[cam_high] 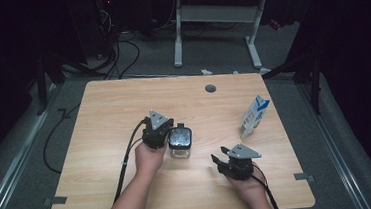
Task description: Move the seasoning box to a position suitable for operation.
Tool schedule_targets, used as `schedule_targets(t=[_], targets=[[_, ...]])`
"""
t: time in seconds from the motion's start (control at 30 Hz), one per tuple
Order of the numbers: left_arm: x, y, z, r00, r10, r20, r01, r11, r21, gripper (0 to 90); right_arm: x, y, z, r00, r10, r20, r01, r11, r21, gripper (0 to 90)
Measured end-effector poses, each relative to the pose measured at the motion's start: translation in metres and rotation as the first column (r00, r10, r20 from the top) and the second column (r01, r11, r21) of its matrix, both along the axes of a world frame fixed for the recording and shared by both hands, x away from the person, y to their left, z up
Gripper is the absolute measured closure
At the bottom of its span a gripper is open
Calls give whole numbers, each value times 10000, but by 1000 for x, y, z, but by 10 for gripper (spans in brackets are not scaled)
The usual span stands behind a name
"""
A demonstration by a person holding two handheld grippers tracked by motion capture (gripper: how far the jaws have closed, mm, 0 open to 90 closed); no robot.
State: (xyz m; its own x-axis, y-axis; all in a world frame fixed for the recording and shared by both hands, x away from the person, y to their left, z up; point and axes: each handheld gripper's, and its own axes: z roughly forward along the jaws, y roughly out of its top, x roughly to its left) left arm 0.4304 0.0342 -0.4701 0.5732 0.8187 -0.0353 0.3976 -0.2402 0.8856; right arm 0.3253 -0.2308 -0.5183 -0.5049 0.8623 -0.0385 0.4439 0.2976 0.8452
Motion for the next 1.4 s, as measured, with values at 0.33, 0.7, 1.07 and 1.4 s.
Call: schedule_targets(t=[0.33,0.7,1.07,1.4], targets=[[-1,-9,-2,9999,-113,-97,114,9998,182,900,0,0,0,10000,39,-28,-39,10000,-7,505],[-4,-10,0,9999,-148,-8,148,9990,432,900,0,2,-1,9999,102,-72,-103,9999,-55,502],[-8,-14,-2,9997,-220,-85,223,9987,462,900,0,3,-2,9999,100,-120,-101,9999,-82,498],[-34,-12,-3,9996,-289,62,286,9988,385,900,-1,3,-1,9999,137,-102,-138,9999,-103,492]])
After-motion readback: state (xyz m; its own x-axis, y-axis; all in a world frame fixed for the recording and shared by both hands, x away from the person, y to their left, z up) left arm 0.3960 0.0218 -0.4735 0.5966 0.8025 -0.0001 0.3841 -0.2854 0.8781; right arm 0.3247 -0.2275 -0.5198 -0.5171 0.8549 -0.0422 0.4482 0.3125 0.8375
